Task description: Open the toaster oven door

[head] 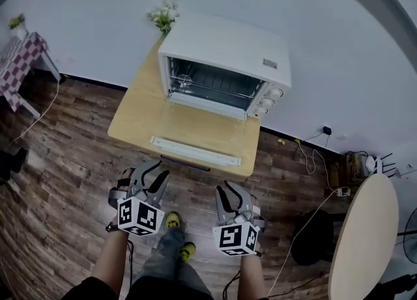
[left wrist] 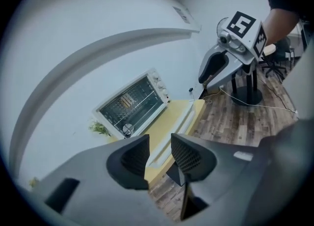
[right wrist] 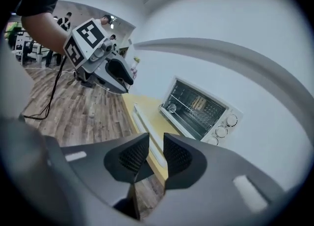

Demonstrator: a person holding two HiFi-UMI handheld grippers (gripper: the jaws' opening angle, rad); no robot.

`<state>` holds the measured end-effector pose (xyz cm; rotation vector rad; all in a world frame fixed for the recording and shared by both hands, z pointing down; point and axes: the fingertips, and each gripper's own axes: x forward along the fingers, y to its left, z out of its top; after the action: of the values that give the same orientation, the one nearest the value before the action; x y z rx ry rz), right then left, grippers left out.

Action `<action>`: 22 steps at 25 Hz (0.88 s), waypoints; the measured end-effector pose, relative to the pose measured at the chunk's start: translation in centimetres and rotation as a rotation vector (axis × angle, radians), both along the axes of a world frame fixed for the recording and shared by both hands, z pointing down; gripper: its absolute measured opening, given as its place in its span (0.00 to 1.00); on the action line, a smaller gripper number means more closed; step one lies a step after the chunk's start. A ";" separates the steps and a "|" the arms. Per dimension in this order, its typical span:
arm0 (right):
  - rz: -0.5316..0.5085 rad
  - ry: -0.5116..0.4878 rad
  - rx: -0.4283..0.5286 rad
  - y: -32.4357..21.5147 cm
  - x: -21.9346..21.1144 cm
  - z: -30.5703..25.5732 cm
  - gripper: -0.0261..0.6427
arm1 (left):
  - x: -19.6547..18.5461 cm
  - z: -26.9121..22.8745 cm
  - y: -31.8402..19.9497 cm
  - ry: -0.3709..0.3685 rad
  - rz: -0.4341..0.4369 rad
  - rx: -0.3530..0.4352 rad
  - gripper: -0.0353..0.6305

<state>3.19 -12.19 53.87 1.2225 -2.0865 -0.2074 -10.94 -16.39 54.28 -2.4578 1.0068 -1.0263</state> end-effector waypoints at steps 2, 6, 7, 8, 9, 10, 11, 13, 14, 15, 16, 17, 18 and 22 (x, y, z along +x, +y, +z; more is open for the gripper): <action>0.028 -0.058 0.005 0.5 -0.1 -1.4 0.19 | -0.1 -1.1 0.3 0.027 -0.022 -0.007 0.24; 0.076 -0.128 0.016 2.1 0.4 -3.6 0.17 | 0.0 -3.6 1.5 0.107 -0.069 -0.016 0.20; 0.091 -0.138 0.025 2.5 0.6 -4.3 0.16 | 0.0 -4.2 1.8 0.122 -0.077 -0.013 0.19; 0.108 -0.154 0.034 2.9 0.9 -4.9 0.15 | 0.1 -4.8 2.2 0.132 -0.082 -0.008 0.17; 0.123 -0.171 0.044 3.3 1.2 -5.6 0.15 | 0.1 -5.3 2.6 0.136 -0.086 0.000 0.15; 0.136 -0.186 0.054 3.6 1.4 -6.2 0.13 | 0.0 -5.8 3.0 0.137 -0.090 0.010 0.14; 0.144 -0.196 0.063 4.0 1.6 -6.8 0.11 | 0.0 -6.3 3.3 0.140 -0.095 0.018 0.12; 0.154 -0.200 0.080 4.6 1.7 -7.9 0.10 | -0.3 -7.3 3.9 0.164 -0.112 0.022 0.09; 0.159 -0.203 0.086 4.8 1.9 -8.4 0.09 | -0.4 -7.8 4.2 0.181 -0.121 0.023 0.08; 0.165 -0.210 0.092 5.0 2.0 -8.9 0.09 | -0.5 -8.3 4.4 0.194 -0.129 0.024 0.07; 0.175 -0.222 0.097 5.1 2.3 -9.4 0.09 | -0.5 -8.7 4.7 0.204 -0.135 0.028 0.06; 0.185 -0.240 0.103 5.2 2.6 -10.0 0.07 | -0.5 -9.1 5.0 0.210 -0.141 0.031 0.06; 0.194 -0.264 0.109 5.4 2.8 -10.5 0.06 | -0.5 -9.4 5.3 0.217 -0.146 0.033 0.05; 0.211 -0.324 0.120 6.3 3.0 -12.3 0.06 | -0.7 -11.3 6.3 0.271 -0.169 0.039 0.03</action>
<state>6.21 -5.87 41.59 1.6286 -2.2191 -0.0382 -11.67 -10.07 43.01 -2.5624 1.3246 -0.7230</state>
